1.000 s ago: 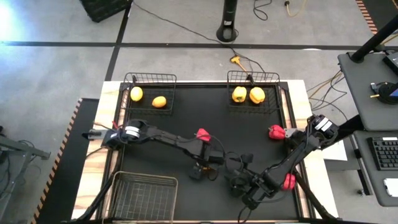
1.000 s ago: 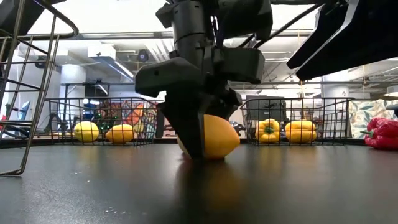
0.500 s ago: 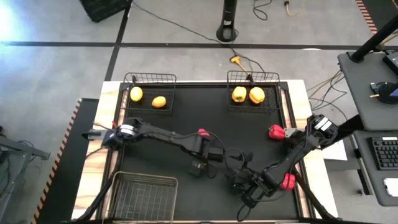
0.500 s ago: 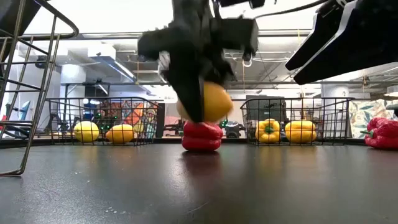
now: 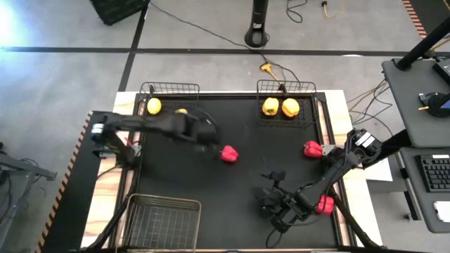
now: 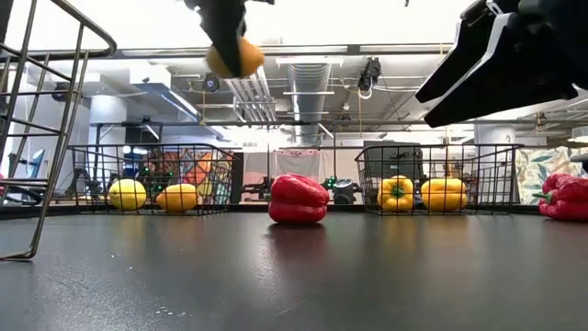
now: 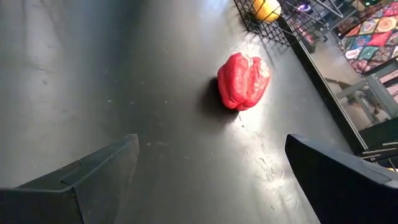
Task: Sort produce into baskets
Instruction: Put the lemon into the left black wire basket
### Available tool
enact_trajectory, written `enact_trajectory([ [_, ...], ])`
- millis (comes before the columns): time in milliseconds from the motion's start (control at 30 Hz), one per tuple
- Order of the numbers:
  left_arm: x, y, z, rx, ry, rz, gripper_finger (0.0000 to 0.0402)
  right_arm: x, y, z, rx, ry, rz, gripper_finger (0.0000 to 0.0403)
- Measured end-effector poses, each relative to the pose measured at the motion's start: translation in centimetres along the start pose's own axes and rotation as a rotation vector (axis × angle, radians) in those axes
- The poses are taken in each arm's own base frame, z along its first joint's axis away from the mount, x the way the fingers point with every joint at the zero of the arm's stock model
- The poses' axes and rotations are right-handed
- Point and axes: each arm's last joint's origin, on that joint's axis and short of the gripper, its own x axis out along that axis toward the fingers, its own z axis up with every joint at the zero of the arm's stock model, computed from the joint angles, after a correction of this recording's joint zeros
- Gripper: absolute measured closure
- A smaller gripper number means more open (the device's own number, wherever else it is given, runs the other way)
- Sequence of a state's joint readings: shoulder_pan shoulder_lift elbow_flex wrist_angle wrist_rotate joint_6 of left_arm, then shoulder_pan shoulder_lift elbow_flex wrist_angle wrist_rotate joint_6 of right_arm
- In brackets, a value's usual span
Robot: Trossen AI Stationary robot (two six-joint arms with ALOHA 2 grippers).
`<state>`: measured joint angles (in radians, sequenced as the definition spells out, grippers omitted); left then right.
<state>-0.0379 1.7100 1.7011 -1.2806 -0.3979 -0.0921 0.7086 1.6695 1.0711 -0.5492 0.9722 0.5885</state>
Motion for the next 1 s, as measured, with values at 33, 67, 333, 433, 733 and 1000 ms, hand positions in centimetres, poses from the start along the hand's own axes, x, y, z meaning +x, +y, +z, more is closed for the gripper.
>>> enact_trajectory([
  [33, 0.1, 1.3, -0.8, -0.053, 0.012, 0.015, 0.0172, 0.0, 0.0, 0.0, -0.001, 0.000, 0.000, 0.0005],
  [67, 0.3, 2.5, -1.7, -0.106, 0.029, 0.034, 0.0172, 0.0, 0.0, -0.1, -0.003, 0.001, -0.001, 0.0005],
  [333, 3.9, 13.3, -8.4, -0.590, 0.219, 0.232, 0.0172, 0.3, -0.1, -1.0, 0.000, 0.017, -0.006, 0.0005],
  [433, 5.5, 16.5, -10.5, -0.803, 0.297, 0.182, 0.0172, 0.5, -0.1, -1.5, 0.007, 0.026, -0.012, 0.0005],
  [733, 12.6, 22.6, -14.6, -1.053, 0.532, 0.062, 0.0171, 0.6, -0.2, -1.9, 0.034, 0.032, -0.017, 0.0005],
  [1000, 16.3, 24.6, -16.8, -1.108, 0.665, 0.035, 0.0171, 0.6, -0.2, -1.9, 0.042, 0.037, -0.010, 0.0005],
])
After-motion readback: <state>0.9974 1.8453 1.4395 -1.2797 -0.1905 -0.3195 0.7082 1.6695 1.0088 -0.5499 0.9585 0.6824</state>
